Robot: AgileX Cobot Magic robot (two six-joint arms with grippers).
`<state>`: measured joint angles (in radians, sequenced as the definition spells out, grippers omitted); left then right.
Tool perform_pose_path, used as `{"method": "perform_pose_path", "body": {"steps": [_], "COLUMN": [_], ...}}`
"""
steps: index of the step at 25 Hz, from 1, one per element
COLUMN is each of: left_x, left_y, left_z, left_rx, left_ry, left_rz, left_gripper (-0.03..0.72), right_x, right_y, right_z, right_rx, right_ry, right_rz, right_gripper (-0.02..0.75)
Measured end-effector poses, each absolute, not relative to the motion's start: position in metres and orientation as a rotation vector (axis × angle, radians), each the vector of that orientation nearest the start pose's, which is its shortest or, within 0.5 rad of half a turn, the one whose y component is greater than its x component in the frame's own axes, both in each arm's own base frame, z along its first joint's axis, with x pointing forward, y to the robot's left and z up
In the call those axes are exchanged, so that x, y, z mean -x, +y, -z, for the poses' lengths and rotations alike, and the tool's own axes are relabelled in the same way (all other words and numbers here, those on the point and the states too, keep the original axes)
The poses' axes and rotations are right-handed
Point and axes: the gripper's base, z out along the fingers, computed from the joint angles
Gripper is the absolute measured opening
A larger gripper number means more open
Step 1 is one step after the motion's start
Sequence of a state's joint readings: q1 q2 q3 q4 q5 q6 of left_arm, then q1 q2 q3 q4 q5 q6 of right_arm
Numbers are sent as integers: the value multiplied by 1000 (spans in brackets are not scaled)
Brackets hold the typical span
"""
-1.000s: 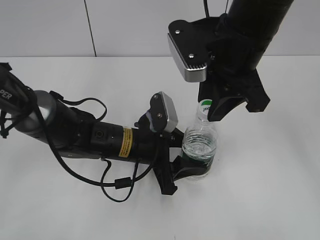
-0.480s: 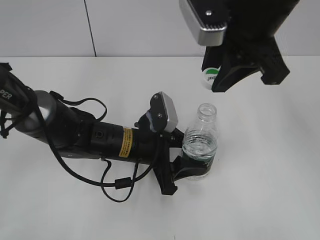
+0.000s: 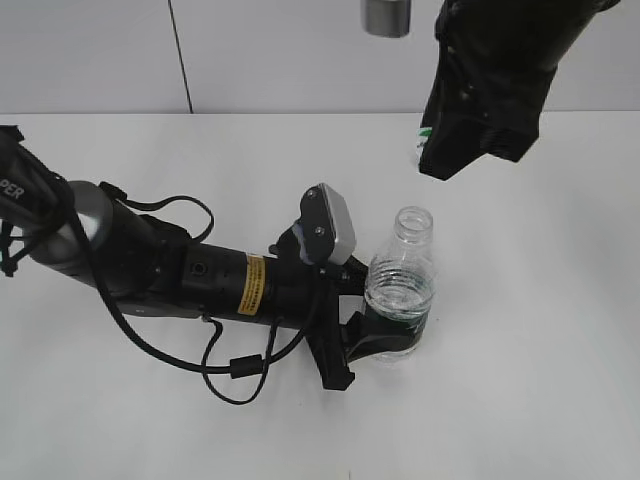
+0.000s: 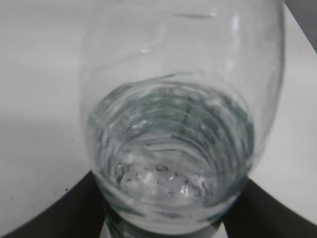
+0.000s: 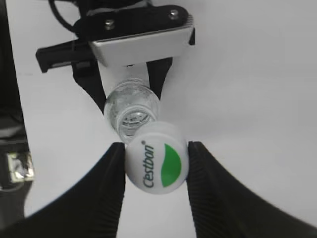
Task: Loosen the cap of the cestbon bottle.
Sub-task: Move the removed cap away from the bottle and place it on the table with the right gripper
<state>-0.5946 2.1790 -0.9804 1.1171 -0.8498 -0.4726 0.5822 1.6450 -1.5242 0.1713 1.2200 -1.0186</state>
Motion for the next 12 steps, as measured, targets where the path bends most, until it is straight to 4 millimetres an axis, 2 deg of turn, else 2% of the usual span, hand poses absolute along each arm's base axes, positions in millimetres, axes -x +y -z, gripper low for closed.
{"method": "perform_pose_path", "body": {"steps": [3,5,7,10,12], "left_x": [-278,-278,-278,-278,-278], "left_y": [-262,-262,-262,-262,-262], "left_z": [-77,-77,-77,-77,-77], "left_rx": [-1422,-1422,-1422,-1421,-1422], "left_ry": [1624,1624,1624,1625,1625], "left_rz": [892,892,892,892,892], "left_gripper": [412,412,412,412,412], "right_x": [-283,-293,-306,-322,-327], "right_y": [187,171,150,118,102], "right_z": [-330,-329,-326,-322,-322], "right_rx": [1716,1465,1138,764,619], "right_ry": [2223,2408,2593,2743,2780], "right_rz": [-140,-139,-125,-98,-93], "right_gripper": [295,295,295,295,295]}}
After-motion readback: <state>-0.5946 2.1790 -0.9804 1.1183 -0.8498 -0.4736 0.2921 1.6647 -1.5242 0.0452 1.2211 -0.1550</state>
